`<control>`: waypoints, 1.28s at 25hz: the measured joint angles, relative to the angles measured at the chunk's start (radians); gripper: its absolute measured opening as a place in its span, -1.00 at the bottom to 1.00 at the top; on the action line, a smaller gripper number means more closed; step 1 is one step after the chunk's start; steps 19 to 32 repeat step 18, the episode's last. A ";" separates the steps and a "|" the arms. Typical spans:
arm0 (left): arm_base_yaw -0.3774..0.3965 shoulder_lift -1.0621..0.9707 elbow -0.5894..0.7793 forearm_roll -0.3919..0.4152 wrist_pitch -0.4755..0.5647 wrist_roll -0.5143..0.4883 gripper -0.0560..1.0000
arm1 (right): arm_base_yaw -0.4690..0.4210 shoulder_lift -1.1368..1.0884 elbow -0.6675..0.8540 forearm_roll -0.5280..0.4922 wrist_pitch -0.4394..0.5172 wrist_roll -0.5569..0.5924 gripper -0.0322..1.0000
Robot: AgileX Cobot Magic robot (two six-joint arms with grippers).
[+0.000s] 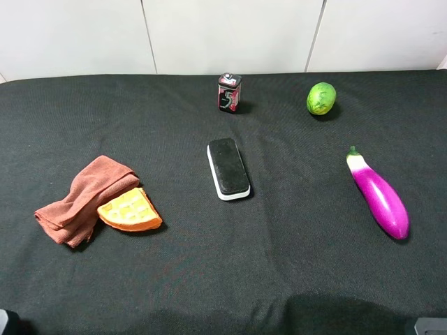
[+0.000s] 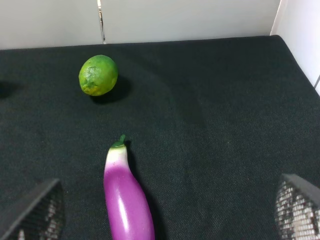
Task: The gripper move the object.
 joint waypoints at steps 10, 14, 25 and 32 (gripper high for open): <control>0.000 0.000 0.000 0.000 0.000 0.000 0.60 | 0.000 0.000 0.000 0.000 0.000 0.000 0.30; 0.000 0.000 0.000 0.000 0.000 0.000 0.60 | 0.000 0.000 0.000 0.000 0.000 0.000 0.30; 0.000 0.000 0.000 0.000 0.000 0.000 0.60 | 0.000 0.000 0.000 0.000 0.000 0.000 0.30; 0.000 0.000 0.000 0.000 0.000 0.000 0.60 | 0.000 0.000 0.000 0.000 0.000 0.000 0.30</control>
